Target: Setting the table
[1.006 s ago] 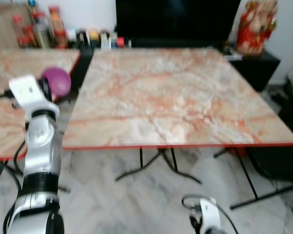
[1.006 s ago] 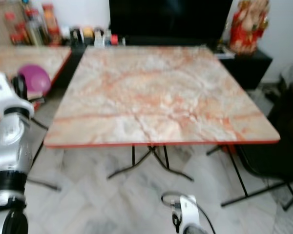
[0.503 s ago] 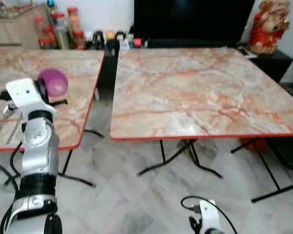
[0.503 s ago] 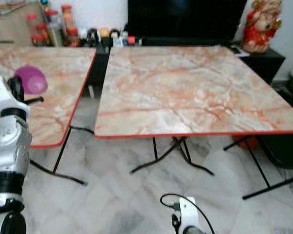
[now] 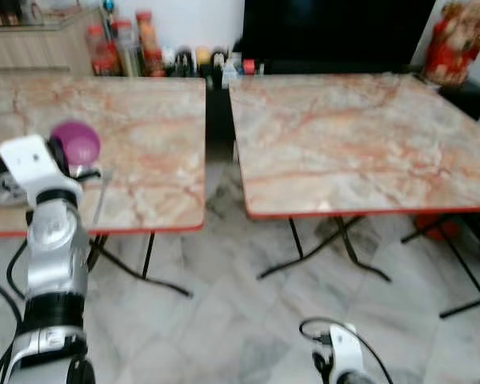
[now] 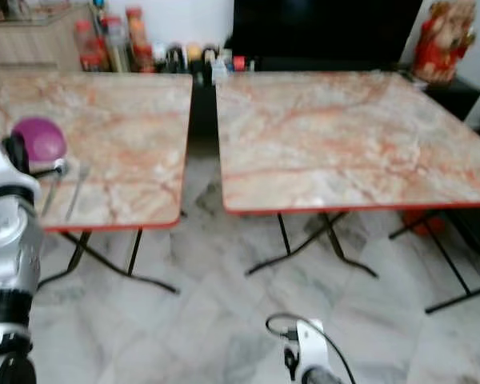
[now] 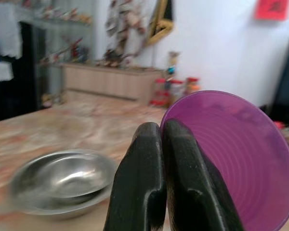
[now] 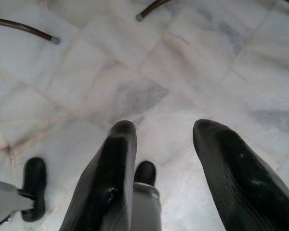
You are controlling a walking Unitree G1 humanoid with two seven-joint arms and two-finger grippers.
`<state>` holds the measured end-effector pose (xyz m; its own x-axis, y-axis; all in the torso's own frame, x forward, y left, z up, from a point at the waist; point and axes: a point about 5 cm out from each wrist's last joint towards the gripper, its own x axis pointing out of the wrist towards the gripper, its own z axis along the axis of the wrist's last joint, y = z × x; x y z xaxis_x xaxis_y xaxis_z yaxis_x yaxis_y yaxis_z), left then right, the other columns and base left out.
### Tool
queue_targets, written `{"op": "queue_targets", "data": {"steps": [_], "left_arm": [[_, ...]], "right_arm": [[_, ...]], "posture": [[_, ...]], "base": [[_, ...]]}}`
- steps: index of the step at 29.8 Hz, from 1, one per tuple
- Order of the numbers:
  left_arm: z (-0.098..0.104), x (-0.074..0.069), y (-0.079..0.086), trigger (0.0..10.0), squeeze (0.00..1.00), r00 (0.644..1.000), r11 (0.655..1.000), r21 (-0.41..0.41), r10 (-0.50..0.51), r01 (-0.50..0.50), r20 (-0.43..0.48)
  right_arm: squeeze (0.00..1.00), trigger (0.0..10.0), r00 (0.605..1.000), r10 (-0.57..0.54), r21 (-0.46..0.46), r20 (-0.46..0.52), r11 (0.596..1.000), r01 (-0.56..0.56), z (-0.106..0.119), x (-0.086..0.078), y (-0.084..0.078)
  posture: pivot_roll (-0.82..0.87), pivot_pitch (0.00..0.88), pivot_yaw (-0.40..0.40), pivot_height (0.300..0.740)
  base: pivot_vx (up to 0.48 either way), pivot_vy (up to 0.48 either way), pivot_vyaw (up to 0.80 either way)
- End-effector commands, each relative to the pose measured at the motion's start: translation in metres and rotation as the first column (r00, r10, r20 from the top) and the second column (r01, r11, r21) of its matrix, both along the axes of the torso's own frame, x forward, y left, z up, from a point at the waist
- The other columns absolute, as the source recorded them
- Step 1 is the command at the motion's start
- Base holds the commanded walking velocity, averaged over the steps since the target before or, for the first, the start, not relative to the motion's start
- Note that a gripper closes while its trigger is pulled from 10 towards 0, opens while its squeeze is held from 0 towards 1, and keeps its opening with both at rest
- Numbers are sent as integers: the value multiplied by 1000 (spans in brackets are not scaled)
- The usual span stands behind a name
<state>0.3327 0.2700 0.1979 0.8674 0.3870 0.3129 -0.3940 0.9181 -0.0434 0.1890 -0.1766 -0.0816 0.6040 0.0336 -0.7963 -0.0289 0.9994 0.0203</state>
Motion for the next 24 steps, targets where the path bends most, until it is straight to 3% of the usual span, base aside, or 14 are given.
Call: {"op": "queue_targets", "data": {"steps": [1, 9, 15, 24], "left_arm": [[-5, -4, 9, 10000, 0, 999, 999, 15, 45, -45, -17], [-30, -25, 31, 10000, 0, 980, 981, 34, 191, -189, -57], [-47, -41, 48, 10000, 0, 952, 955, 1, 295, -296, -86], [-40, -37, 46, 10000, 0, 955, 957, -18, 289, -291, -62]], "right_arm": [[0, 10000, 1000, 0, 15, 20, 1000, -1, 2, 5, 5], [0, 10000, 1000, 3, 13, 18, 1000, -3, 2, 4, 4], [0, 10000, 1000, 2, 13, 18, 1000, -2, 2, 4, 4], [0, 10000, 1000, 10, 15, 20, 1000, -10, 2, 5, 5]], "posture": [[26, 0, -71, 740], [31, 0, -77, 740], [35, 0, -79, 740], [40, 0, -82, 740]], "base": [[0, 480, 0], [0, 480, 0], [0, 480, 0], [0, 475, 0]]}}
